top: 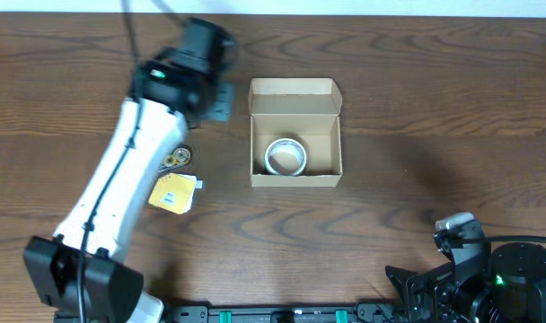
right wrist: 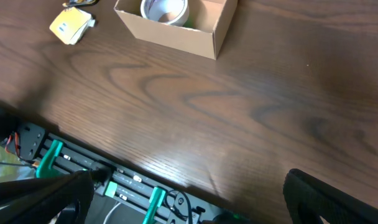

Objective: Pack container
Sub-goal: 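Place the white tape roll inside the green tape in the box, then lower the left gripper onto the yellow notepad and grasp it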

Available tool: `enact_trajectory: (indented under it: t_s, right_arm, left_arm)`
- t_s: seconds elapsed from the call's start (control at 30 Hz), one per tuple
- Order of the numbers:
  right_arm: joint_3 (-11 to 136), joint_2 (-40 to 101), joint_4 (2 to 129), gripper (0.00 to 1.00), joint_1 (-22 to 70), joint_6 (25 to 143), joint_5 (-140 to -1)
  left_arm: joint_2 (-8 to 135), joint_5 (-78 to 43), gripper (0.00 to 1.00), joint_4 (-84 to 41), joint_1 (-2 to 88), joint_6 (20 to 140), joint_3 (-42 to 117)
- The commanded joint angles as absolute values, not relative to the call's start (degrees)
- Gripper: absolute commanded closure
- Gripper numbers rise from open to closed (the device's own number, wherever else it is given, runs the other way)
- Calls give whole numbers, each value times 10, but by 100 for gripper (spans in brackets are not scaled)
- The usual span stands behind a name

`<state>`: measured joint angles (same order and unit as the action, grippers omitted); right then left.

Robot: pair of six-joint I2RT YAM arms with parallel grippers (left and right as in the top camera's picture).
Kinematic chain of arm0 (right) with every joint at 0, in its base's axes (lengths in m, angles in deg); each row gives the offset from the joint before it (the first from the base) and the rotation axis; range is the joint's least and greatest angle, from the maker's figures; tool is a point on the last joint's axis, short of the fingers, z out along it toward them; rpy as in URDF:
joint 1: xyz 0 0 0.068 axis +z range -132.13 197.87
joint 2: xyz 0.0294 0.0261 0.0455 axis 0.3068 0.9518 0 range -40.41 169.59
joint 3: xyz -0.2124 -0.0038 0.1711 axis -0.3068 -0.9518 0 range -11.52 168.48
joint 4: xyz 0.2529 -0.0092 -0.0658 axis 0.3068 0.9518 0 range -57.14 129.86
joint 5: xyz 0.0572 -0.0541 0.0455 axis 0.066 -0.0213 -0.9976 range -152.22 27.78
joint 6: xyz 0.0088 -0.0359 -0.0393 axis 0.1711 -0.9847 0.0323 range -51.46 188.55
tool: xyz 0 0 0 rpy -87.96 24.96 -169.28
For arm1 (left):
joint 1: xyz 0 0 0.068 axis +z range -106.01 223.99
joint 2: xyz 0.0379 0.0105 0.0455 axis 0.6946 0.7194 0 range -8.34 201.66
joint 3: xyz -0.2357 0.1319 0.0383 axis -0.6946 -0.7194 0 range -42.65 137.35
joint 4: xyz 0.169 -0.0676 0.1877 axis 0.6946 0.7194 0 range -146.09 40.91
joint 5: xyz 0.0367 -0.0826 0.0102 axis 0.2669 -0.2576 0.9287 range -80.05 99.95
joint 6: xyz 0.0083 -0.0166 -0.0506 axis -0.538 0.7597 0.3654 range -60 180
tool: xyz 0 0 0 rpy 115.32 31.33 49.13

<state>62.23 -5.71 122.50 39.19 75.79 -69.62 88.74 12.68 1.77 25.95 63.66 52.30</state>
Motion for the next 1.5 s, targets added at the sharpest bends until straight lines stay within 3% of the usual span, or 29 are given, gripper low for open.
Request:
enact_trajectory:
  t_s: [0.0,0.03,0.17,0.43,0.5,0.57,0.93,1.07,1.47]
  right_arm:
    - [623,-59,1225,1,398,764,-691]
    - [623,-59,1225,1,398,764,-691]
    - [623,-59,1225,1,398,764,-691]
    - [623,-59,1225,1,398,764,-691]
    - [623,-59,1225,1,398,764,-691]
    - [623,-59,1225,1,398,764,-691]
    - [623,-59,1225,1,398,764,-691]
    - [623,-59,1225,1,398,764,-691]
    - [623,-59,1225,1,398,764,-691]
  left_arm:
    - [892,89,81,61,307,643,522]
    - [889,91,85,72,317,643,520]
    - [847,98,84,72,340,644,479]
    - [720,127,67,-41,344,651,260]
    - [715,117,49,-72,344,658,209]
    - [718,95,38,-100,344,662,164]
    - [749,122,20,-172,342,691,57]
    - [765,125,2,-197,342,691,44]
    - [849,153,5,-243,343,708,43]
